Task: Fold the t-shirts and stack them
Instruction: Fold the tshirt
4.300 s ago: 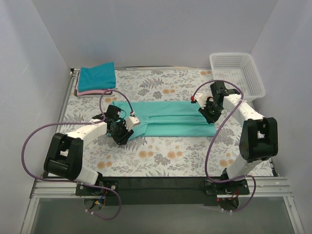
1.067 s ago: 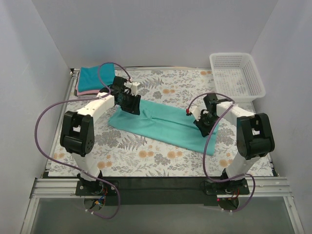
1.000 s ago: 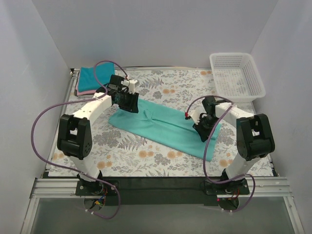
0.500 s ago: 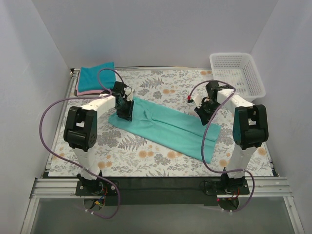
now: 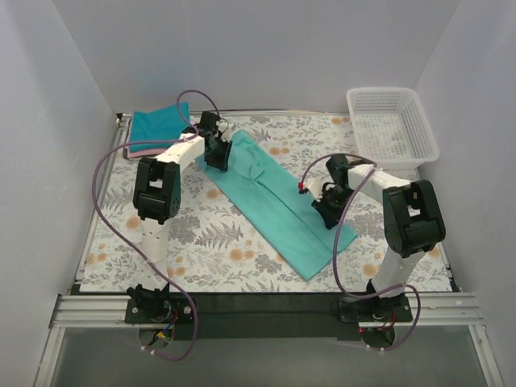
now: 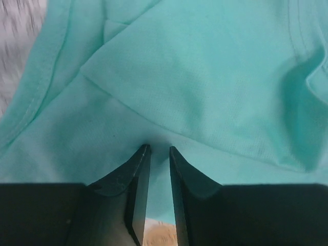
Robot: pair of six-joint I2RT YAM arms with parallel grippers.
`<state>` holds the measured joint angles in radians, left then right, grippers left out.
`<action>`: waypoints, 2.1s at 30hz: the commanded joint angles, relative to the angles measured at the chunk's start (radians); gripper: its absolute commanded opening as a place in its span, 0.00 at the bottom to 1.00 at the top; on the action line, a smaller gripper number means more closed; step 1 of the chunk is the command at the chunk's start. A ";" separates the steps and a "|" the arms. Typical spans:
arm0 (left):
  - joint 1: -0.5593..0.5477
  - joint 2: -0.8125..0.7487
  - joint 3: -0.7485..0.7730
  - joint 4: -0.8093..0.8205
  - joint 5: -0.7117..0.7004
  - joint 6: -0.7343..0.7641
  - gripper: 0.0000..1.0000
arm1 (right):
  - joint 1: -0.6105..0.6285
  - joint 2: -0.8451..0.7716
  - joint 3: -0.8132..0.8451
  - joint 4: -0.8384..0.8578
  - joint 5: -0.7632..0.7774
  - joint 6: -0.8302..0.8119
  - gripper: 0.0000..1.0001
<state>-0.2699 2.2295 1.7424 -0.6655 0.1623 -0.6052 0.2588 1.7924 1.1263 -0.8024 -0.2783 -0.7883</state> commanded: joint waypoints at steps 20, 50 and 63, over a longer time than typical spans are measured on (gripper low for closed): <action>-0.023 -0.113 -0.055 0.075 0.232 -0.063 0.33 | 0.180 0.048 0.076 -0.040 -0.239 0.066 0.15; 0.014 0.013 0.174 0.173 0.290 -0.005 0.43 | 0.230 0.094 0.198 0.183 -0.205 0.270 0.37; -0.006 -0.920 -0.757 0.287 0.556 0.333 0.59 | 0.350 -0.542 -0.287 0.316 -0.105 -0.131 0.37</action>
<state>-0.2501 1.4075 1.1439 -0.3145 0.6430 -0.4507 0.6044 1.3258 0.9756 -0.5522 -0.4377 -0.7235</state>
